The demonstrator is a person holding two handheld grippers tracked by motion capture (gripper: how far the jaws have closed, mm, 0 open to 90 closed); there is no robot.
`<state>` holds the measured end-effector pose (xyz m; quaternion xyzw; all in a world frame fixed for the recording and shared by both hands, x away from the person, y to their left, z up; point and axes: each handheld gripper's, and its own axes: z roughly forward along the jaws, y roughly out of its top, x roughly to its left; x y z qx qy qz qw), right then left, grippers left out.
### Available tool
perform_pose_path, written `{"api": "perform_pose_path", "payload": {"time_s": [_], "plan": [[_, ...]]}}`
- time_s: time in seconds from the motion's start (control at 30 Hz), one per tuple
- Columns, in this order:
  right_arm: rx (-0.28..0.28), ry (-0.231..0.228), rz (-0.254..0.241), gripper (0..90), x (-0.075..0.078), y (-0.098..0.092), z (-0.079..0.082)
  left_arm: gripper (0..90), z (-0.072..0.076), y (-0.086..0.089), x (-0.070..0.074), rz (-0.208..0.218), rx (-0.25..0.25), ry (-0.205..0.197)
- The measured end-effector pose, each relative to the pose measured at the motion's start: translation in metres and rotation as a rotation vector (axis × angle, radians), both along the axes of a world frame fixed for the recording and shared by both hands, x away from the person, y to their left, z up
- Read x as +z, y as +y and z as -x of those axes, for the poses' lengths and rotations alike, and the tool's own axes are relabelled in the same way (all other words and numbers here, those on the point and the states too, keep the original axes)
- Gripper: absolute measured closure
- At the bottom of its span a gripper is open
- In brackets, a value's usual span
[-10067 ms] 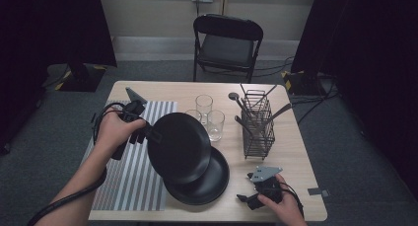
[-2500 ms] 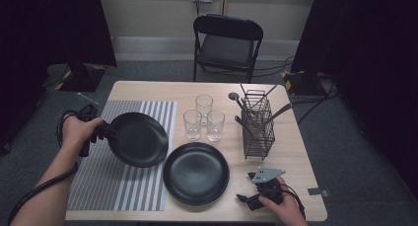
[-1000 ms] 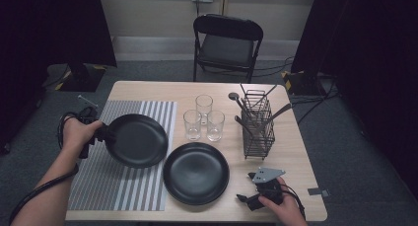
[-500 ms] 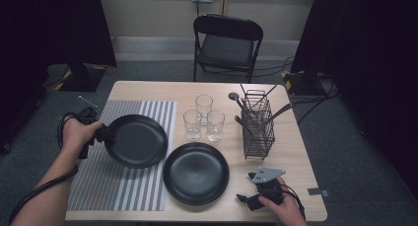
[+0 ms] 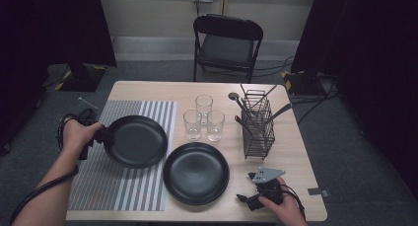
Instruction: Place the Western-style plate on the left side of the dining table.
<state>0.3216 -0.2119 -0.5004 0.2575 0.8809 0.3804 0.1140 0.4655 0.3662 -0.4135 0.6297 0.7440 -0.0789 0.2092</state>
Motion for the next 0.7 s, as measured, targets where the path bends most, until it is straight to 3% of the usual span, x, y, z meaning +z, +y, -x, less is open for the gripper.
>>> {"api": "perform_pose_path", "payload": {"time_s": [0.2, 0.27, 0.3, 0.47, 0.57, 0.63, 0.67, 0.7], "plan": [[-0.002, 0.0, 0.0, 11.0, 0.0, 0.0, 0.0001, 75.8, 0.0004, 0.0006, -0.0025, -0.008, 0.011, -0.013], [-0.002, 0.0, 0.0, 11.1, 0.0, 0.0001, 0.0002, 75.8, 0.0001, 0.0033, -0.0022, 0.002, -0.018, 0.001], [-0.002, -0.001, 0.0, 11.1, 0.0, 0.0, 0.0002, 75.8, 0.0001, 0.0019, -0.0027, 0.002, 0.004, -0.001], [-0.003, 0.0, 0.0, 11.1, 0.0, 0.0001, 0.0003, 75.7, -0.0002, 0.0053, -0.003, -0.005, -0.035, 0.007], [-0.003, -0.001, 0.0, 11.0, 0.0, 0.0001, 0.0003, 75.6, -0.0006, 0.0022, -0.005, -0.009, 0.016, -0.004], [-0.003, -0.001, 0.0, 11.1, 0.0, 0.0001, 0.0003, 75.5, -0.0005, 0.004, -0.0051, -0.01, -0.005, 0.002], [-0.004, -0.001, 0.0, 11.0, 0.0, 0.0, 0.0003, 75.3, -0.0006, 0.0024, -0.0064, -0.014, 0.017, -0.005], [-0.004, 0.0, 0.0, 11.1, 0.0, 0.0001, 0.0003, 75.0, -0.0007, 0.0069, -0.0064, -0.018, -0.047, 0.001]]}}
